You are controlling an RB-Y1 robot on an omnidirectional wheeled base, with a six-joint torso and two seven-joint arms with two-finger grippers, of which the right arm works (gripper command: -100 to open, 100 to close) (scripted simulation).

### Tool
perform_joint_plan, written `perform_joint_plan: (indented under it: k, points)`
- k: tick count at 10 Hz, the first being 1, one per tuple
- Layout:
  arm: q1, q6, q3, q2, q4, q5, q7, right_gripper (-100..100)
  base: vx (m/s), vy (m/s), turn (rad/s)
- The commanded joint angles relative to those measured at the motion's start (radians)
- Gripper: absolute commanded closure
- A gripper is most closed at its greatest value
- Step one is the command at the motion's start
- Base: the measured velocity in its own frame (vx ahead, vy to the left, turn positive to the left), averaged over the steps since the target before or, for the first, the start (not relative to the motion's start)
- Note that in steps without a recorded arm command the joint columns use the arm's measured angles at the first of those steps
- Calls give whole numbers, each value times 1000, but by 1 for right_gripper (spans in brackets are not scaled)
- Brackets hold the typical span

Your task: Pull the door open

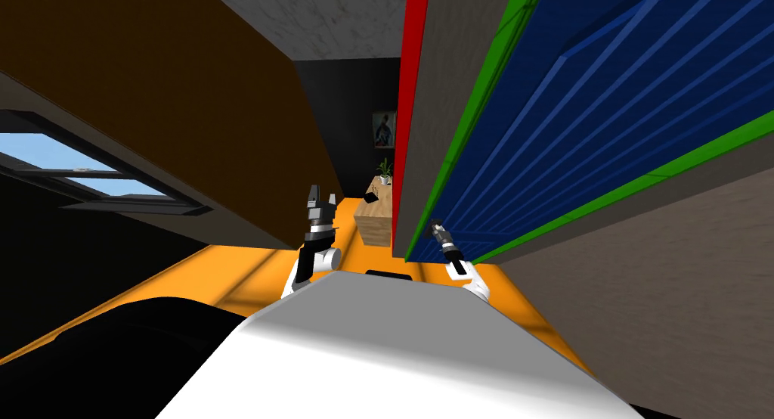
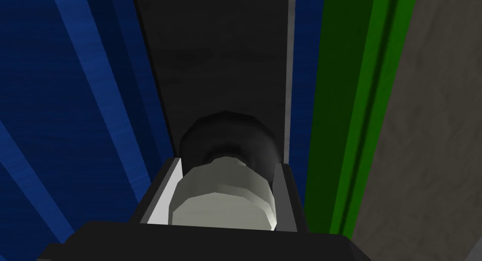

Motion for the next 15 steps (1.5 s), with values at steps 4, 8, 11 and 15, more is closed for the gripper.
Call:
perform_joint_plan:
  k: [4, 8, 11, 15]
  points:
    - [-20, -2, 10, -1, 24, -58, -113, 100, -49, -28, 66]
    - [-39, -2, 16, -4, 47, -109, -205, 100, -61, -40, 77]
    - [-53, -3, 21, -6, 65, -149, -277, 100, -58, -30, 73]
    - [-77, -3, 29, -10, 95, -215, -388, 100, -56, -34, 77]
